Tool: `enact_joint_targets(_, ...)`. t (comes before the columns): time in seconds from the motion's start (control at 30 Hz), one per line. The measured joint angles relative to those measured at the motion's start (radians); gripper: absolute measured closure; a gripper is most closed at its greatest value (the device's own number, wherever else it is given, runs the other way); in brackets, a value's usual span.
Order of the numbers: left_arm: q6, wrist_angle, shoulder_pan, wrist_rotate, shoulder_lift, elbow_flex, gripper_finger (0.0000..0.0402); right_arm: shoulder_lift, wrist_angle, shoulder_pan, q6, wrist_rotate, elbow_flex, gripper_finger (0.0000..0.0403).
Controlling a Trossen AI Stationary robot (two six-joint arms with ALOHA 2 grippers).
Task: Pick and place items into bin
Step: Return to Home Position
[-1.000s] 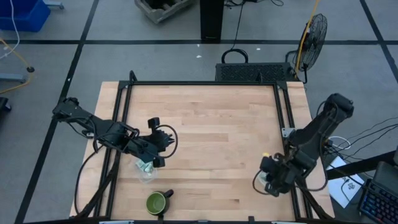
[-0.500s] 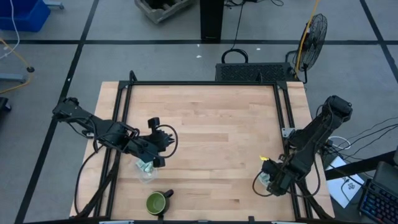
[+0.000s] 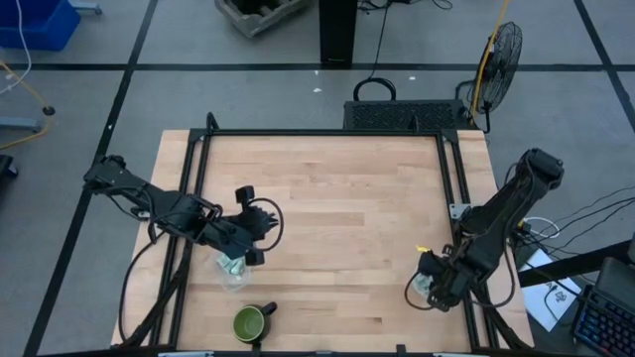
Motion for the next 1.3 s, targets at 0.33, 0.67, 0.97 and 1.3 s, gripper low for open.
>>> enact_joint_targets(0.33,0.004,0.0,0.053,-0.056,0.0,0.0,0.0376,-0.128,-0.006,-0.004,-0.133,0.123,0.0,0.0236)
enact_joint_targets(0.67,0.0,-0.004,0.112,-0.053,0.0,0.0,0.0376,-0.411,-0.027,-0.085,-0.439,0.261,0.0,0.0236)
enact_joint_targets(0.97,-0.057,-0.065,0.161,-0.048,-0.151,0.001,0.0376,-0.537,0.138,-0.117,-0.828,0.478,-0.028,0.0236)
enact_joint_targets(1.3,-0.127,-0.149,0.23,0.026,-0.578,-0.026,0.0376,-0.929,0.397,-0.177,-1.143,0.441,-0.027,0.0236)
